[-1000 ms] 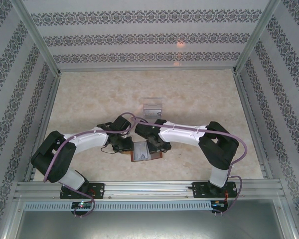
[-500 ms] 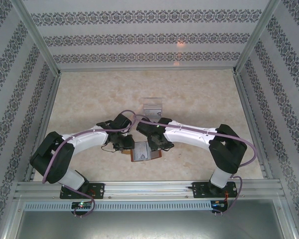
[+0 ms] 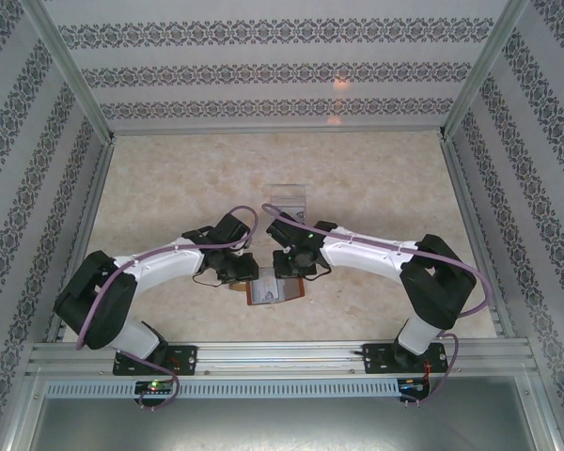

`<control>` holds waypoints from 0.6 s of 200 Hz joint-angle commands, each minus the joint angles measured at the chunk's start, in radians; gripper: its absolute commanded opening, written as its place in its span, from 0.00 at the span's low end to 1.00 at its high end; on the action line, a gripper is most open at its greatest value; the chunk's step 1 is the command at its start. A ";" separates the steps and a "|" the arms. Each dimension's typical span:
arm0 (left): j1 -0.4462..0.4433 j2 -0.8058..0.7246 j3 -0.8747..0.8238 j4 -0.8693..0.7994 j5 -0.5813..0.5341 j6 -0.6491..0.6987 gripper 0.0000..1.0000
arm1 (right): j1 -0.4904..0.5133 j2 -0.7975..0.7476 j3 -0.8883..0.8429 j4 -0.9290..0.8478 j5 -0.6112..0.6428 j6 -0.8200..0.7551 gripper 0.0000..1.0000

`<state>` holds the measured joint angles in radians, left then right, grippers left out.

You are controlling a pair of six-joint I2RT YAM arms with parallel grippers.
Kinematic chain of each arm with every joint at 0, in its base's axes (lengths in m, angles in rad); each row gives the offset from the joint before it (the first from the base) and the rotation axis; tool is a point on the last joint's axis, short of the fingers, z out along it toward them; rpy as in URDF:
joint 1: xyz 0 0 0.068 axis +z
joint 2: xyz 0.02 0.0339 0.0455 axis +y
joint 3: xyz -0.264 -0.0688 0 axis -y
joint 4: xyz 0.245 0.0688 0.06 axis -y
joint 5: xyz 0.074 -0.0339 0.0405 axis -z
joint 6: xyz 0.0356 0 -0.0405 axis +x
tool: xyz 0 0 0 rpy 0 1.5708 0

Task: Take the credit cards out of the card holder

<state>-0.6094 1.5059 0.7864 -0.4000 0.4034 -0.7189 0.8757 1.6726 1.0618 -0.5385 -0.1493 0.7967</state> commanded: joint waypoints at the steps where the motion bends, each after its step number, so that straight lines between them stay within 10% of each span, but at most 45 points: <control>1: -0.012 0.042 0.016 0.021 0.009 -0.012 0.19 | -0.016 -0.016 -0.045 0.132 -0.109 0.051 0.19; 120: -0.013 0.075 0.032 -0.053 -0.034 0.023 0.19 | -0.026 0.003 -0.065 0.155 -0.144 0.055 0.19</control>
<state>-0.6098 1.5631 0.8162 -0.4232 0.3840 -0.7105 0.8589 1.6726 1.0065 -0.3977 -0.2722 0.8391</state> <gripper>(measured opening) 0.189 0.192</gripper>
